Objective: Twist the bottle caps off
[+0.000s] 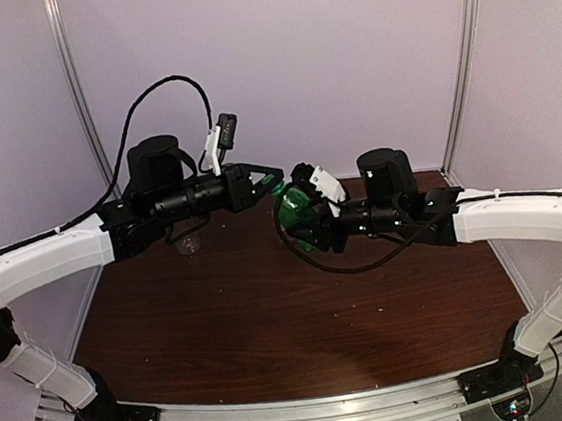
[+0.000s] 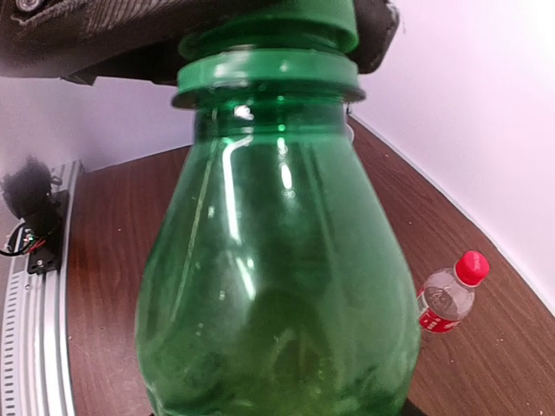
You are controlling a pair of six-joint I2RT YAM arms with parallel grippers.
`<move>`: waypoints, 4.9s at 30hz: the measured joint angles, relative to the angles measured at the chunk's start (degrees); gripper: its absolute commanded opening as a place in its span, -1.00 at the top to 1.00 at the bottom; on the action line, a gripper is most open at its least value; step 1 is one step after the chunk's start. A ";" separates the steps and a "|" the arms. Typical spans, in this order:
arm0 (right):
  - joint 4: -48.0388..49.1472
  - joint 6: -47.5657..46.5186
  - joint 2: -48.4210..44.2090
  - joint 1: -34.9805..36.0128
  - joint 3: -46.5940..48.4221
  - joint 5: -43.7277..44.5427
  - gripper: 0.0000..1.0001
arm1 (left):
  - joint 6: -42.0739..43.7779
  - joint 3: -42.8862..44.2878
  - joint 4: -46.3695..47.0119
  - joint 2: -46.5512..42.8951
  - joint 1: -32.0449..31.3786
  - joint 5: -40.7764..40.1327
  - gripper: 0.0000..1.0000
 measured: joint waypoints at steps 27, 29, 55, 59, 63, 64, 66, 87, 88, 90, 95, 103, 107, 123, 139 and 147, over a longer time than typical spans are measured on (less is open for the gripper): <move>-1.38 -0.57 -0.24 -1.49 -0.98 -13.40 0.07 | 15.50 -1.75 -2.32 -8.50 0.02 6.25 -0.69; -2.08 -0.63 -0.24 -1.53 -0.94 -17.68 0.06 | 17.84 -1.75 -2.73 -9.29 0.02 10.29 -0.70; -6.54 -0.46 2.12 -1.53 3.78 -45.86 0.06 | 21.81 -1.88 0.70 -4.20 0.11 36.61 0.33; -6.51 -0.61 2.12 -1.53 3.82 -45.94 0.07 | 21.62 -1.88 1.07 -4.09 0.13 36.74 0.45; -6.56 -0.68 2.12 -1.53 3.82 -45.53 0.09 | 21.20 -1.88 1.11 -4.07 0.13 36.57 0.53; -6.58 -0.68 2.12 -1.53 3.82 -45.07 0.09 | 20.98 -1.88 1.09 -4.09 0.13 36.28 0.53; -6.69 -0.70 2.10 -1.60 3.91 -43.39 0.09 | 20.50 -1.88 1.05 -4.09 0.22 35.15 0.53; -0.70 0.07 0.39 0.48 1.20 -2.40 0.15 | 2.84 2.71 -6.99 -1.22 -2.29 -4.48 0.37; -0.70 0.07 0.39 0.48 1.11 -2.10 0.15 | 2.64 2.71 -7.02 -1.11 -2.29 -4.66 0.34; -0.68 0.04 0.39 0.50 0.96 -1.99 0.15 | 2.43 2.71 -7.10 -1.07 -2.32 -5.05 0.29; -0.70 0.24 0.37 0.42 0.96 -2.12 0.15 | 2.84 2.71 -7.06 -1.09 -2.40 -5.57 -0.03; -1.36 0.24 -0.17 -0.28 0.92 -5.60 0.14 | 6.36 0.94 -5.84 -3.50 -2.40 -4.96 -0.62; -2.12 0.04 -0.57 -0.79 0.92 -9.77 0.13 | 9.55 0.26 -5.84 -6.10 -2.23 -3.19 -0.78; -9.81 -2.21 1.29 -1.57 4.87 -37.79 0.07 | 22.32 -0.44 -5.77 -10.80 -0.63 23.37 -0.62; -10.99 -2.16 2.75 -1.57 5.73 -49.18 0.09 | 23.28 -0.44 -3.54 -6.43 -0.63 34.07 0.03; -10.99 -2.14 2.75 -1.64 5.73 -49.70 0.10 | 22.73 -0.44 -1.90 -5.05 -0.63 35.78 0.14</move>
